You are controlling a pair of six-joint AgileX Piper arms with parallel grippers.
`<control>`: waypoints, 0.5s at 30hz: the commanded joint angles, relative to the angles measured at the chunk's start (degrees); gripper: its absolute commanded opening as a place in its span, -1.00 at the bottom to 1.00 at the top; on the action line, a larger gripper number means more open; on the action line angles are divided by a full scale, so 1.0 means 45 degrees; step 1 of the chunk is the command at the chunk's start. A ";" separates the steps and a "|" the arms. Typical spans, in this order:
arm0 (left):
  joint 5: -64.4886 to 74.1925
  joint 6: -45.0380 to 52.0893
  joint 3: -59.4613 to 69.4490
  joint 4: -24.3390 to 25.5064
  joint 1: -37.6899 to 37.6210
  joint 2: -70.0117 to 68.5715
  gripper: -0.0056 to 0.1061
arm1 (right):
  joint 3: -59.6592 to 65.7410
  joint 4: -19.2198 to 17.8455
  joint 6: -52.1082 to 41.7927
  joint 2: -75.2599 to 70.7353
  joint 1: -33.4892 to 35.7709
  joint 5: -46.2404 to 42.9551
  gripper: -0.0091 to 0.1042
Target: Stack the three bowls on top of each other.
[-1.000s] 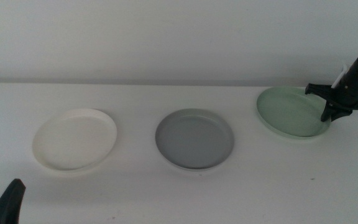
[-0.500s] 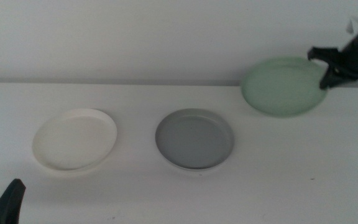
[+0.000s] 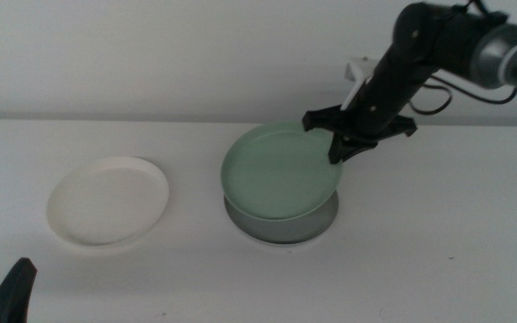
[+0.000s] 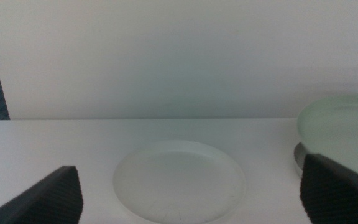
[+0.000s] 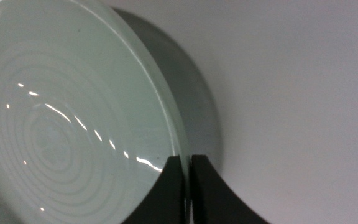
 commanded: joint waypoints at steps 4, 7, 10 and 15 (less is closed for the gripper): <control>-0.0187 -0.0027 0.0506 0.0002 -0.0064 -0.0517 0.78 | 0.0004 -0.0131 0.0573 0.0300 0.0099 -0.0686 -0.88; -0.0187 -0.0027 0.0506 0.0002 -0.0064 -0.0517 0.78 | 0.0004 -0.0486 0.0627 0.0332 0.0073 -0.0798 -0.88; -0.0187 -0.0027 0.0506 0.0002 -0.0064 -0.0517 0.78 | 0.0027 -0.0391 0.0627 0.0386 0.0073 -0.0911 -0.88; -0.0187 -0.0027 0.0506 0.0002 -0.0064 -0.0517 0.78 | 0.0046 0.0092 0.0502 0.0727 0.0097 -0.0831 -0.88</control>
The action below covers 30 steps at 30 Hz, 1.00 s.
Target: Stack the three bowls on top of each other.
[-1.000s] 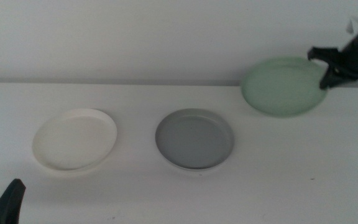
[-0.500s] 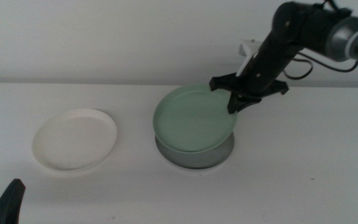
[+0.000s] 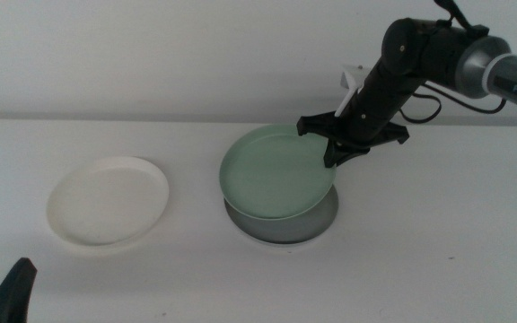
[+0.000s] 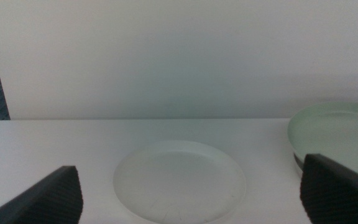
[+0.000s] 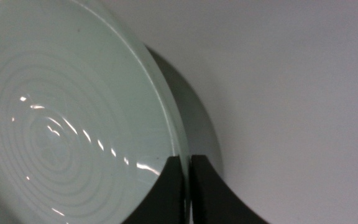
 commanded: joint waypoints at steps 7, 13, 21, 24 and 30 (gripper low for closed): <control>-0.0187 -0.0027 0.0506 0.0002 -0.0064 -0.0517 0.78 | 0.0046 0.0245 -0.0098 0.0414 -0.0007 -0.0118 -0.86; -0.0187 -0.0027 0.0506 0.0002 -0.0064 -0.0517 0.78 | 0.0046 0.0282 -0.0098 0.0414 -0.0007 0.0543 -0.84; -0.0187 -0.0027 0.0506 0.0002 -0.0064 -0.0517 0.78 | 0.0046 0.0337 0.0054 0.0414 -0.0007 0.0829 -0.84; -0.0187 -0.0027 0.0506 0.0002 -0.0064 -0.0517 0.78 | 0.0046 0.0337 0.0054 0.0414 -0.0007 0.0877 -0.84; -0.0187 -0.0027 0.0506 0.0002 -0.0064 -0.0517 0.78 | 0.0046 0.0272 0.0333 0.0414 -0.0007 0.1066 -0.84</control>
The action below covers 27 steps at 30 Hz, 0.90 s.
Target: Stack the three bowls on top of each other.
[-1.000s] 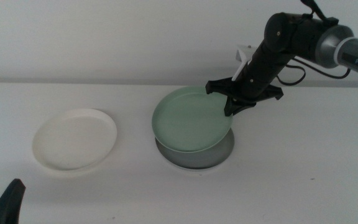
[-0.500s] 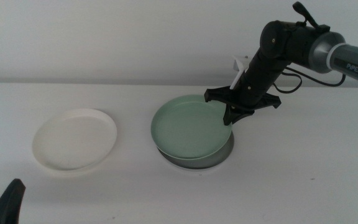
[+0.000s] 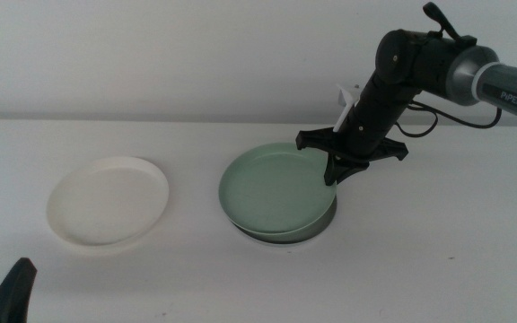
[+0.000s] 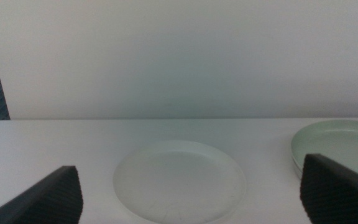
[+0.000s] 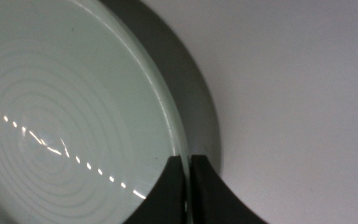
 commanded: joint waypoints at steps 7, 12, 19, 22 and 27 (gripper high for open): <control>-0.0187 -0.0027 0.0506 0.0002 -0.0064 -0.0517 0.78 | 0.0046 -0.0076 -0.0069 -0.0157 -0.0007 -0.0197 -0.15; -0.0187 -0.0027 0.0506 0.0002 -0.0064 -0.0517 0.78 | -0.0236 -0.0574 -0.0429 -0.1483 -0.0163 0.0305 0.53; -0.0187 -0.0027 0.0506 0.0002 -0.0064 -0.0517 0.78 | 0.1100 -0.1320 -0.1540 -0.4806 -0.0165 0.1031 0.81; -0.0187 -0.0027 0.0506 0.0002 -0.0064 -0.0517 0.78 | 0.3474 -0.1001 -0.1983 -0.6972 0.0351 -0.0282 0.81; -0.0187 -0.0027 0.0506 0.0002 -0.0064 -0.0517 0.78 | 0.7569 -0.1469 -0.2570 -0.9855 0.1807 -0.2924 0.81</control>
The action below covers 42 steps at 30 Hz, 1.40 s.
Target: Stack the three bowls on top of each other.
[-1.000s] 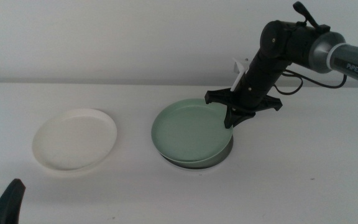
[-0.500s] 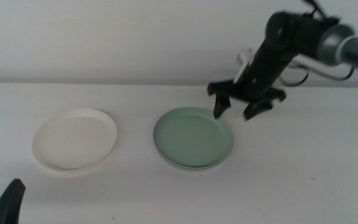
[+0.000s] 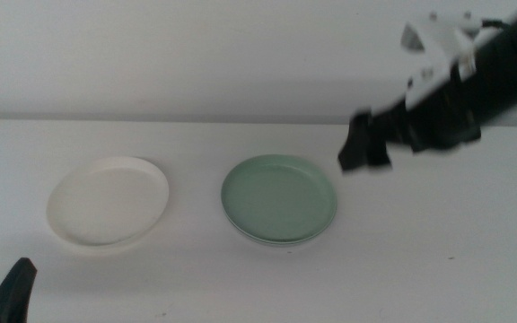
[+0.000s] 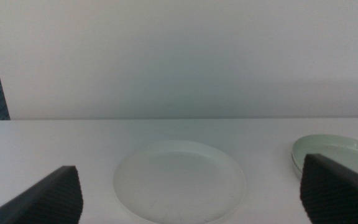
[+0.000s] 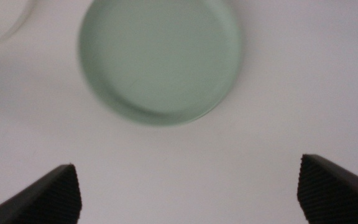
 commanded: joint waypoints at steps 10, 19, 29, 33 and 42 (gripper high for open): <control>-0.0187 -0.0027 0.0506 0.0002 -0.0064 -0.0517 0.78 | 0.2266 -0.0673 -0.0351 -0.1815 0.1139 -0.1628 0.81; 0.1933 -0.0027 -0.2450 0.0002 -0.0064 0.2938 0.78 | 0.2266 -0.0673 -0.0351 -0.1815 0.1139 -0.1628 0.81; 0.5720 0.0038 -0.7934 -0.1042 -0.0064 0.9080 0.78 | 0.2266 -0.0673 -0.0351 -0.1815 0.1139 -0.1628 0.81; 0.7052 0.0008 -0.8165 -0.2106 -0.0064 1.0739 0.78 | 0.2266 -0.0673 -0.0351 -0.1815 0.1139 -0.1628 0.81; 0.7733 0.1421 -1.0097 -0.2581 0.0714 1.4872 0.78 | 0.2266 -0.0673 -0.0351 -0.1815 0.1139 -0.1628 0.81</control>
